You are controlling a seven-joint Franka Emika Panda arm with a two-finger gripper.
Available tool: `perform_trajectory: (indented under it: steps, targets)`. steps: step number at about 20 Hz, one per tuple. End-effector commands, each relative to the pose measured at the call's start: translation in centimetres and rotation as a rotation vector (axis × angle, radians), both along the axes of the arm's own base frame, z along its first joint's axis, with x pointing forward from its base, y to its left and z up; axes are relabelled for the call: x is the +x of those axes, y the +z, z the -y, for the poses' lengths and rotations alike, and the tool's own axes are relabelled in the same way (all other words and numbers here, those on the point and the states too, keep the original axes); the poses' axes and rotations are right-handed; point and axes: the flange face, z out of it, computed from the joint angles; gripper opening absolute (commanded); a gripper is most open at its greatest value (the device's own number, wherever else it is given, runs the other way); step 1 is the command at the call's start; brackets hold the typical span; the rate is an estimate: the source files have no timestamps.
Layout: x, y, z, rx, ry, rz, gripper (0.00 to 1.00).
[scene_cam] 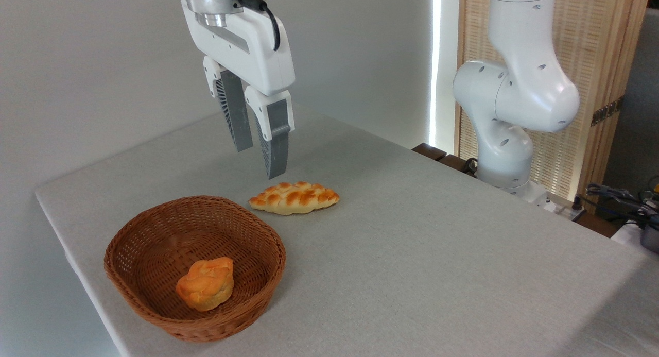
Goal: Put bread into the basket
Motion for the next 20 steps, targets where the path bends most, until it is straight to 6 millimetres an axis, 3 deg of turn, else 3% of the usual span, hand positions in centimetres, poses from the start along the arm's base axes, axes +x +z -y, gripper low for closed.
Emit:
perform_trajectory:
  steps: [1, 3, 12, 20]
  targets:
    - [-1.1, 0.6, -1.1, -0.016, 0.039, -0.013, 1.0]
    - [-2.0, 0.2, -1.2, -0.016, 0.044, -0.026, 1.0]
    - [-1.9, -1.6, -0.3, -0.012, 0.116, 0.028, 1.0]
    - [-1.5, -2.1, 1.0, 0.083, 0.069, 0.02, 1.0]
